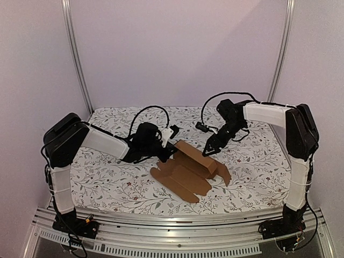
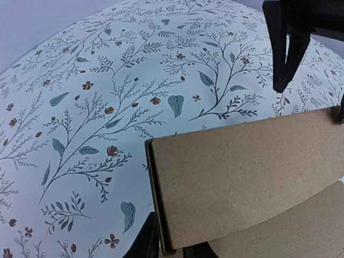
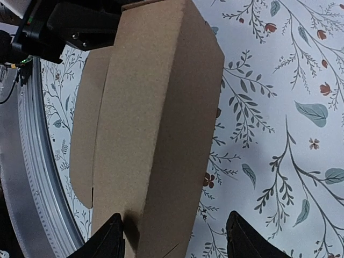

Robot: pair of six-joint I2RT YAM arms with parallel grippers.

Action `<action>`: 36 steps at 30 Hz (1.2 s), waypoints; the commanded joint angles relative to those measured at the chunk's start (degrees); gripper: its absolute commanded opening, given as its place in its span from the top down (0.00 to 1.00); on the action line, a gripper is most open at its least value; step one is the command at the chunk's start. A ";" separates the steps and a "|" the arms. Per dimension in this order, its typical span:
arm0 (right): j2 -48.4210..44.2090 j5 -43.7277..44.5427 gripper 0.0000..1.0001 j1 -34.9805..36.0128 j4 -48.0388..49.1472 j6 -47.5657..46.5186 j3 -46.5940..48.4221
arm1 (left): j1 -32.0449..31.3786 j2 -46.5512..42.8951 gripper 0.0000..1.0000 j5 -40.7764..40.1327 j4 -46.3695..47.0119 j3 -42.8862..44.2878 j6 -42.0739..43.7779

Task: Fold the paper box

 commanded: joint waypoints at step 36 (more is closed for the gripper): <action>16.98 -45.55 0.32 -0.13 17.81 35.71 1.39 | -4.69 4.88 0.98 -18.10 16.12 -2.15 -5.05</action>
